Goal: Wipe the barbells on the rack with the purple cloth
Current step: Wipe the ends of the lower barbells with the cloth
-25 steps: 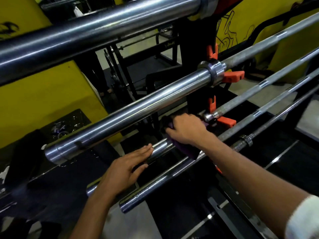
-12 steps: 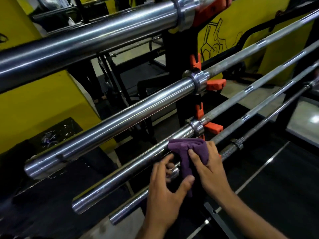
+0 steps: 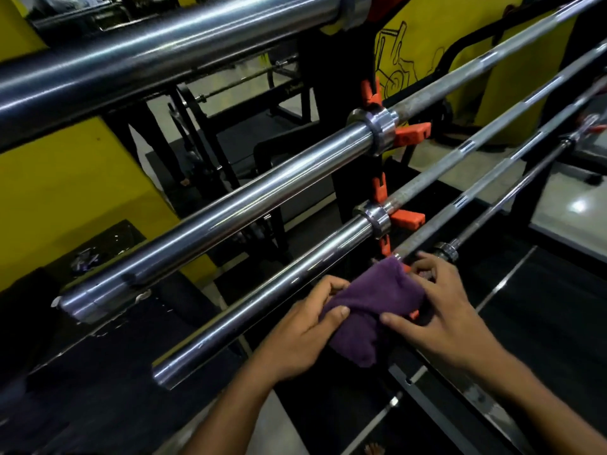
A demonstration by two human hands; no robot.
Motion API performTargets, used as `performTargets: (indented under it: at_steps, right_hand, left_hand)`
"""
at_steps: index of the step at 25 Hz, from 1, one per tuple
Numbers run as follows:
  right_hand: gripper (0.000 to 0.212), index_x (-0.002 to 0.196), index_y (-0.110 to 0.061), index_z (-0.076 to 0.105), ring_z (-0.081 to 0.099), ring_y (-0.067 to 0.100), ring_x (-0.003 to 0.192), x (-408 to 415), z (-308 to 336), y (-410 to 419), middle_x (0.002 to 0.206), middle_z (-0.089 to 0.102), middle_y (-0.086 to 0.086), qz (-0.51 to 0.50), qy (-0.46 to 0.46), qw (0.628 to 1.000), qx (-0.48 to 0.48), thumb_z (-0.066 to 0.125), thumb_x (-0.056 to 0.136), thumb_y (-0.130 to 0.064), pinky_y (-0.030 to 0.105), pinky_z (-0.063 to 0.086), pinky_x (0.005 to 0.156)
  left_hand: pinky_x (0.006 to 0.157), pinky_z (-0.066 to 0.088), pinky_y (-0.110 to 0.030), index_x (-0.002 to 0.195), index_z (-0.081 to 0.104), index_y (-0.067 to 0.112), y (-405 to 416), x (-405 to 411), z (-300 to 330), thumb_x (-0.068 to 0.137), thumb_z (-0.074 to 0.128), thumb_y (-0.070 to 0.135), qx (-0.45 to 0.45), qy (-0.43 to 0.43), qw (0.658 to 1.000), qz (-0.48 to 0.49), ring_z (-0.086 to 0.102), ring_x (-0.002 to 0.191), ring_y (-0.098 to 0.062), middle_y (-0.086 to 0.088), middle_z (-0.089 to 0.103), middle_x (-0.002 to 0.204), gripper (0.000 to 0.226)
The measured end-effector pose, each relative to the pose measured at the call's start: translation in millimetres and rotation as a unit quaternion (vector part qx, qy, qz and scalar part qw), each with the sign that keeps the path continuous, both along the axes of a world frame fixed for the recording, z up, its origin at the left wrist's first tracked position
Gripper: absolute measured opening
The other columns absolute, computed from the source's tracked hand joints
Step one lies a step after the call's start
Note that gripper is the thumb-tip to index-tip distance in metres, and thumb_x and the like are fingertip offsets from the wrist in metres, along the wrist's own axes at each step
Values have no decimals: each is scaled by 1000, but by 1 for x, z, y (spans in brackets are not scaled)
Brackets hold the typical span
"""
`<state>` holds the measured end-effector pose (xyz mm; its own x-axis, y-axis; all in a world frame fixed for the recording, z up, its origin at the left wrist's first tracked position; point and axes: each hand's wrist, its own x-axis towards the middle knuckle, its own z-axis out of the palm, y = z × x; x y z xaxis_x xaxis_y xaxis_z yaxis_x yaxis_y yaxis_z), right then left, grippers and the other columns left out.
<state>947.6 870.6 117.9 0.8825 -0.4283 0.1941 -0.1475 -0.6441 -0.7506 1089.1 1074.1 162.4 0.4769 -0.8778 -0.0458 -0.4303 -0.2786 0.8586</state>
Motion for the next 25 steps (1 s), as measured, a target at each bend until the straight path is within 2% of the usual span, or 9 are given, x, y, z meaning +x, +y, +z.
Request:
performTargets:
  at_steps: [2,5,11,13,15,17,20,23,25]
  right_hand:
    - [63,117,-33,66,48,12,133,-2,4,16,136,52,-17,70,55,992,92,76,67,-70,25,41,108]
    - [68,115,-18,68,72,23,103,2,6,70,115,75,6,107,78,871,473,93,58,-45,28,60,80]
    - [42,106,-17,72,73,21,85,17,17,131,99,77,8,-152,-144,838,503,76,78,-49,33,58,74]
    - [35,105,-21,70,71,24,87,35,24,139,97,75,6,-185,-205,869,411,66,88,-51,35,58,77]
    - [39,103,-25,65,61,20,95,71,27,152,100,67,0,-166,-151,963,148,52,92,-60,31,50,86]
    - [49,121,-24,57,45,20,119,112,10,155,120,55,1,-119,-48,985,-113,37,96,-61,40,33,108]
    - [60,125,-15,62,46,28,129,150,-1,156,125,59,7,-121,0,981,-152,34,94,-58,58,14,121]
    - [60,112,-15,70,55,25,117,164,2,187,107,67,5,-95,50,963,-247,33,90,-57,52,13,123]
    - [54,121,-14,68,54,24,125,155,-5,211,117,67,5,-2,-7,965,-264,41,94,-52,50,15,124]
  left_hand:
    - [93,51,-41,124,52,30,18,9,3,105,49,24,-8,-5,999,-44,63,104,-11,11,65,111,20]
    - [97,50,-40,130,56,30,51,21,4,105,50,25,-10,-47,995,-88,62,113,-9,13,65,120,26]
    - [113,34,-19,148,47,27,159,72,-15,102,42,41,-25,-337,941,-28,42,136,1,17,45,150,48]
    - [115,25,-13,151,42,24,197,85,-25,103,40,41,-6,-386,921,-47,36,142,-2,14,37,156,52]
    - [120,25,-25,154,37,18,215,92,-42,104,40,36,-5,-416,906,-80,29,148,-10,5,29,162,53]
    - [119,32,-41,154,34,12,218,95,-59,104,43,25,-16,-429,898,-96,25,151,-17,-1,25,164,52]
    - [113,39,-47,153,35,7,214,99,-66,101,51,11,-47,-419,901,-101,28,150,-21,-5,28,163,54]
    - [114,39,-45,149,41,3,212,100,-67,99,53,8,-66,-428,896,-95,32,148,-22,-9,35,159,52]
    - [113,39,-43,147,46,3,213,100,-67,99,53,11,-71,-441,890,-90,35,146,-22,-10,39,157,49]
